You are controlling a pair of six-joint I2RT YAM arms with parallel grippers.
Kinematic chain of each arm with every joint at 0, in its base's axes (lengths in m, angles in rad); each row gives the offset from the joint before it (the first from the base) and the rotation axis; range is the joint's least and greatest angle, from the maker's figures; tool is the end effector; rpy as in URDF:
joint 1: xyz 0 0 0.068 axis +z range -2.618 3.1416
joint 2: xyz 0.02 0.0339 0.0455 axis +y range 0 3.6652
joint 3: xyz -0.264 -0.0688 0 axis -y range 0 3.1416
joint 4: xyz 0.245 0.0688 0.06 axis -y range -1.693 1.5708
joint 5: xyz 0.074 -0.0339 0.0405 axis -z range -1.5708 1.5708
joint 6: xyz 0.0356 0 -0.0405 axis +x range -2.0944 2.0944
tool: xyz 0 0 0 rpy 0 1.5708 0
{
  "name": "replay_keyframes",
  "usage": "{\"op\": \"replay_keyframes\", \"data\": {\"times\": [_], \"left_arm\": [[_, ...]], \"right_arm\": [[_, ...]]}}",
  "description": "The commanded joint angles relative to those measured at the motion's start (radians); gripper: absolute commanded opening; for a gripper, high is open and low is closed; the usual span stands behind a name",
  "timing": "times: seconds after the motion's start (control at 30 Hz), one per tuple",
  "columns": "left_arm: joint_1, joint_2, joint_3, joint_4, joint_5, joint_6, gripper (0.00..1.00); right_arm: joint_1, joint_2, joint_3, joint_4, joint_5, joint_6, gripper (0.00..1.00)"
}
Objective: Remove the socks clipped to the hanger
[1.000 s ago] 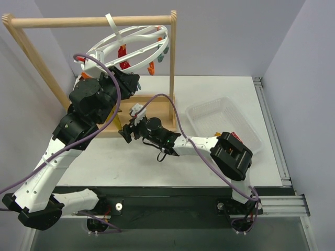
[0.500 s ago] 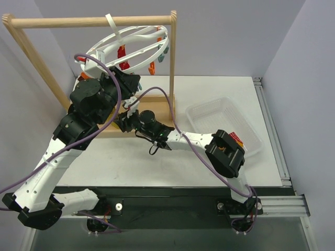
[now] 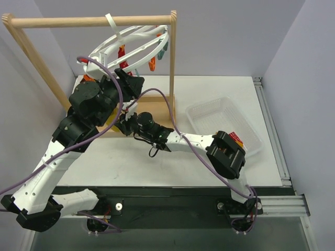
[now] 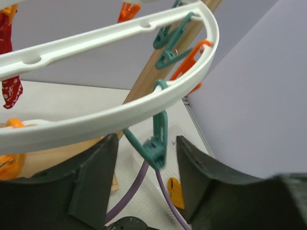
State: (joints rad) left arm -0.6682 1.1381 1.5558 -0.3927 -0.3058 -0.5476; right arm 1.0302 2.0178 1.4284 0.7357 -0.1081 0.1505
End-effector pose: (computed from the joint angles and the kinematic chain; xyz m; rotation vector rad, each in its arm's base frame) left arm 0.1768 -0.1259 0.5101 -0.1533 1.5851 -0.7222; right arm 0.2434 0.4130 0.2812 -0.7275 1.3240 1.0398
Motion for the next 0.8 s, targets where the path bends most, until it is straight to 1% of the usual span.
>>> {"op": "replay_keyframes", "data": {"times": [0.0,0.1,0.13,0.17,0.23,0.27,0.37,0.5,0.57,0.6,0.77], "left_arm": [[-0.013,-0.067,-0.026,0.035,0.045,0.136,0.67],[-0.011,-0.125,-0.059,0.009,-0.025,0.198,0.68],[-0.011,-0.142,-0.068,0.003,-0.073,0.213,0.68],[-0.011,-0.159,-0.082,-0.003,-0.104,0.244,0.65],[-0.010,-0.207,-0.094,-0.018,-0.156,0.274,0.62],[-0.011,-0.219,-0.095,-0.023,-0.206,0.299,0.60],[-0.010,-0.238,-0.071,-0.069,-0.268,0.322,0.57],[-0.002,-0.170,0.025,-0.240,-0.302,0.304,0.56],[0.010,-0.144,0.082,-0.312,-0.291,0.279,0.56],[0.024,-0.129,0.092,-0.325,-0.282,0.273,0.56],[0.070,-0.112,0.096,-0.353,-0.271,0.232,0.55]], "right_arm": [[0.018,-0.142,-0.054,0.030,0.045,0.030,0.00],[0.025,-0.183,-0.105,0.030,0.071,0.029,0.00],[0.028,-0.192,-0.112,0.027,0.073,0.020,0.00],[0.031,-0.211,-0.124,0.021,0.076,0.015,0.00],[0.039,-0.228,-0.137,0.004,0.091,0.008,0.00],[0.041,-0.243,-0.149,0.001,0.094,0.003,0.00],[0.048,-0.277,-0.169,-0.005,0.105,-0.003,0.00],[0.057,-0.315,-0.201,-0.018,0.105,-0.019,0.00],[0.056,-0.330,-0.215,-0.018,0.105,-0.019,0.00],[0.059,-0.335,-0.227,-0.018,0.131,-0.019,0.00],[0.057,-0.373,-0.269,-0.010,0.139,-0.014,0.00]]}}
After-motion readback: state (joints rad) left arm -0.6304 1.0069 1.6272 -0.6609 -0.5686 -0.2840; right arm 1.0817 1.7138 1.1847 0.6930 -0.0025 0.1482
